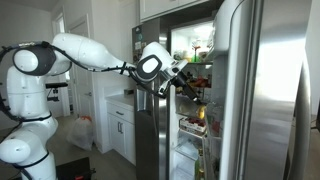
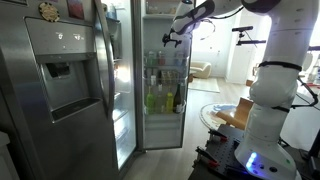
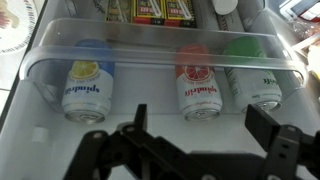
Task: Remove the pink can from the fridge and put it on the glass table
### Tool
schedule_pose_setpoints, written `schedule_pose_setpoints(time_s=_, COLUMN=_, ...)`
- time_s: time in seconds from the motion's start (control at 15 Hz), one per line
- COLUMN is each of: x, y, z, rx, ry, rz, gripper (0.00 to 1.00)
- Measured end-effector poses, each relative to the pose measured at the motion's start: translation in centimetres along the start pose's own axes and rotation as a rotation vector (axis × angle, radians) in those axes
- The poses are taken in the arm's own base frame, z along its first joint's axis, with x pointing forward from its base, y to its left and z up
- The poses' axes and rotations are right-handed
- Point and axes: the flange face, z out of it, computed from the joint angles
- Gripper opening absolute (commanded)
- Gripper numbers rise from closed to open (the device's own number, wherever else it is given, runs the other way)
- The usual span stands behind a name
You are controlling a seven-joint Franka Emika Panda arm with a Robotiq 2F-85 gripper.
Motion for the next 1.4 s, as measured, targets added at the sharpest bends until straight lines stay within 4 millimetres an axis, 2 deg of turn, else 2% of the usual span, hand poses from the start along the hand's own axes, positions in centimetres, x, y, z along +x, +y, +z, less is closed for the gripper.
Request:
schedule_pose_setpoints(time_s=0.67, x=1.5, y=-0.5, z=3.2, rx=-0.035, ry=0.007, rz=-0.019, gripper=1.0)
schedule_pose_setpoints(time_s=1.13, x=2.2, y=-2.6, z=5.2, rx=-0.038, ry=0.019, rz=-0.039, gripper=1.0)
schedule_pose_setpoints(time_s=1.4, x=2.5, y=-3.1, z=6.6, rx=-0.052, ry=0.024, rz=-0.022, gripper=1.0)
